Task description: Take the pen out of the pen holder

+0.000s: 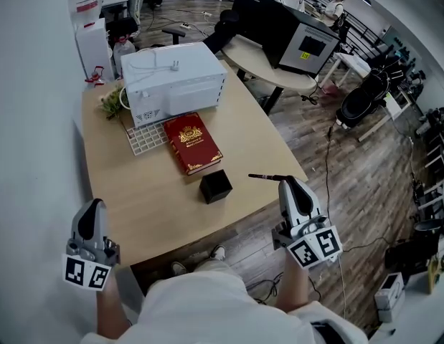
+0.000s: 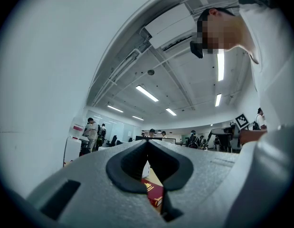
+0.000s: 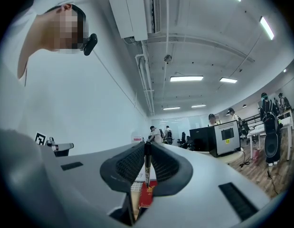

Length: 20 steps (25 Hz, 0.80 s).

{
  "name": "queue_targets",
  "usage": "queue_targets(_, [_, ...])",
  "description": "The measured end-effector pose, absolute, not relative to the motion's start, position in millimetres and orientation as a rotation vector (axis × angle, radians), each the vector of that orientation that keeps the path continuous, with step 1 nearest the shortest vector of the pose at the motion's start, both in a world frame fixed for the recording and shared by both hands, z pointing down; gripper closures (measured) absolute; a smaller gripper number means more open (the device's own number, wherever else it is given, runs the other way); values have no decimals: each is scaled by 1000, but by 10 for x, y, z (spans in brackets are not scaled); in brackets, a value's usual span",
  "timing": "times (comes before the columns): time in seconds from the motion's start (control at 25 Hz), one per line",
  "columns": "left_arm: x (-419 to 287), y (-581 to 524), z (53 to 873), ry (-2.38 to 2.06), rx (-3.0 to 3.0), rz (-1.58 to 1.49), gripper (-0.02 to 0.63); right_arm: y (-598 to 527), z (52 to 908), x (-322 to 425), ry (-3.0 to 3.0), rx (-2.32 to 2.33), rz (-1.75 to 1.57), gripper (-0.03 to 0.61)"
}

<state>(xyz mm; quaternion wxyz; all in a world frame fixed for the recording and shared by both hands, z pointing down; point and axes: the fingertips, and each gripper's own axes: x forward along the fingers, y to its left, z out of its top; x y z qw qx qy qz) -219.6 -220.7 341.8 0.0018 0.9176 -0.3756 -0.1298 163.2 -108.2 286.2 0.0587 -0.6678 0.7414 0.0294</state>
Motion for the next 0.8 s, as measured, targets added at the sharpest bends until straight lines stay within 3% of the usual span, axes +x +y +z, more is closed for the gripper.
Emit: queue_targets(0.8, [-2113, -2254, 3406, -1136, 2877, -458, 601, -1049, 2709, 1616, 2230, -1993, 129, 531])
